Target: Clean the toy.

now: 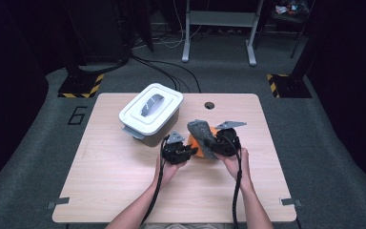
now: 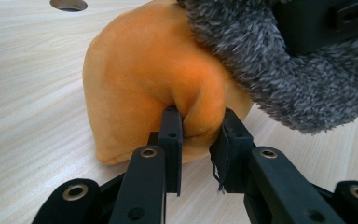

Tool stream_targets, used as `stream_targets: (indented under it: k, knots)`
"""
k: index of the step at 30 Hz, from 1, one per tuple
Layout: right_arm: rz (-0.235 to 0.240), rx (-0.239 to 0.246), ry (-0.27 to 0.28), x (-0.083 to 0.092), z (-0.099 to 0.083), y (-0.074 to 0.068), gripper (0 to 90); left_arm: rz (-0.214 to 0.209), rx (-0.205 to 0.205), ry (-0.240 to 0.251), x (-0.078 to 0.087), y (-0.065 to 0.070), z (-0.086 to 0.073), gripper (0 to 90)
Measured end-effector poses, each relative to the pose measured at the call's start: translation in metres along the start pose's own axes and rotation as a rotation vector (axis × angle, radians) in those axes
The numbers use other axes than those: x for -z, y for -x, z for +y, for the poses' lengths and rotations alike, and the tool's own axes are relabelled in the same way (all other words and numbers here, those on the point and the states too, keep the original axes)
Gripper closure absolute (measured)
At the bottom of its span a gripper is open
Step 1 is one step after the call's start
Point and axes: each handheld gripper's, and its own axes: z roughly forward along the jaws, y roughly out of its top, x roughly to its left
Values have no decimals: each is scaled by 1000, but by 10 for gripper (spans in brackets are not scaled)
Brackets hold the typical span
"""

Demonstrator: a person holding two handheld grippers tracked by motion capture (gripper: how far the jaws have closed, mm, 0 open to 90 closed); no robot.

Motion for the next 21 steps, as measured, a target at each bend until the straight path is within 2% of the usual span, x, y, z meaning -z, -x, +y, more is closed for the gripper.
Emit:
stream_targets:
  k: [3, 5, 6, 8, 10, 11, 12, 13, 17, 21]
  knots:
    - [-73, 45, -5, -1, -1, -1, 744, 0, -11, 1, -1, 1, 0, 746]
    - [-80, 34, -9, 0, -2, 0, 744, -2, -11, 3, -2, 1, 0, 746]
    - [-104, 42, -8, 1, -4, 3, 744, -2, -12, 2, -2, 1, 0, 746]
    - [-113, 36, -4, 3, -6, 7, 744, -3, -13, 2, -2, 2, 0, 745]
    - [-154, 22, -7, 6, -11, 13, 744, -3, -14, 2, -2, 1, 0, 745]
    - [-154, 22, -7, 6, -11, 13, 744, -3, -14, 2, -2, 1, 0, 745]
    - [-160, 9, -7, 6, -12, 15, 744, -4, -15, 1, -2, 1, 0, 745]
    - [-172, -13, -5, 7, -17, 23, 743, -5, -16, 0, -2, 1, 0, 744]
    - [-203, -52, -14, 6, -24, 36, 744, -5, -17, 0, -2, 1, 0, 743]
    - [-240, -100, -53, 2, -33, 53, 744, -6, -17, 0, -2, 1, -1, 742]
